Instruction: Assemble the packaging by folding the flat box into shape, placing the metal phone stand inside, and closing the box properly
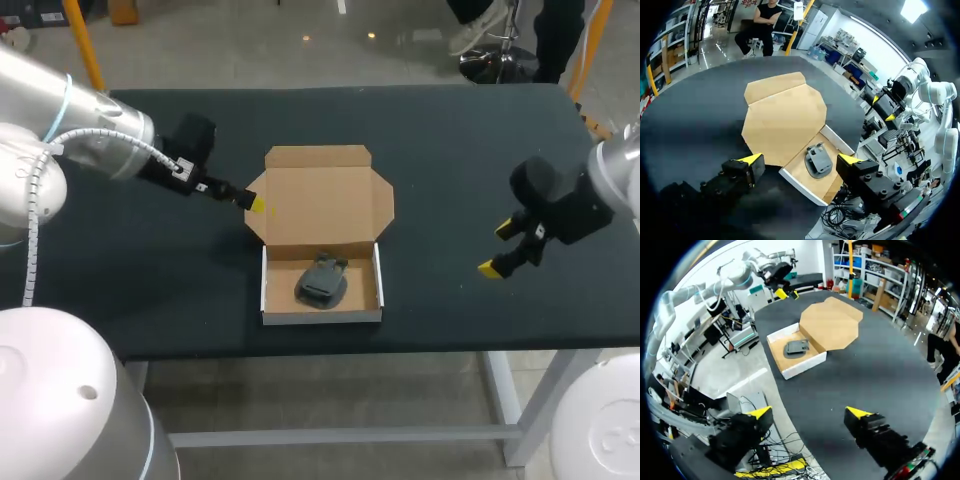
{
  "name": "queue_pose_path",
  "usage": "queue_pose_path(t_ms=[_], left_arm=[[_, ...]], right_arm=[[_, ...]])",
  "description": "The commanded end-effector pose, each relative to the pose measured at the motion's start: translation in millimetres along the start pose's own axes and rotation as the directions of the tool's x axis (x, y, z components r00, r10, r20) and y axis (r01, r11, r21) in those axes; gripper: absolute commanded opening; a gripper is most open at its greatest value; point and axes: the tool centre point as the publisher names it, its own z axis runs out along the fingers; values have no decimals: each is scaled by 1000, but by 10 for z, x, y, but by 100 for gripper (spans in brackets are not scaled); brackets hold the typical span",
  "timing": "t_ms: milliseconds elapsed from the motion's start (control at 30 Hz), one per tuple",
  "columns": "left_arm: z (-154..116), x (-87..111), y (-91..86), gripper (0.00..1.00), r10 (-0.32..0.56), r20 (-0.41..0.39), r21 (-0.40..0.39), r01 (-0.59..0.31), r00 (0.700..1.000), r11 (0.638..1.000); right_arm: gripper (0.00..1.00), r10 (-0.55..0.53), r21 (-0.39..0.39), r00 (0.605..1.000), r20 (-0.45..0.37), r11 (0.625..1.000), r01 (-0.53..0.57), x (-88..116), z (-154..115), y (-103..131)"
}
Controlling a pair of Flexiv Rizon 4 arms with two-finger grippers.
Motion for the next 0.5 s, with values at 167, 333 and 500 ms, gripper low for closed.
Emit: queue_pose_path(t_ms=[167,333,500], left_arm=[[-85,60,94,100,23,-39,43,-21,999,999],[-112,32,137,100,69,-72,45,-66,995,997],[-156,-59,136,100,115,-128,81,-106,985,991]], right_arm=[[100,-2,-5,1000,-5,1000,2,-1,-23,-6],[100,-40,2,998,-42,999,40,11,-40,91],[100,-62,42,994,-93,997,66,7,-40,189]])
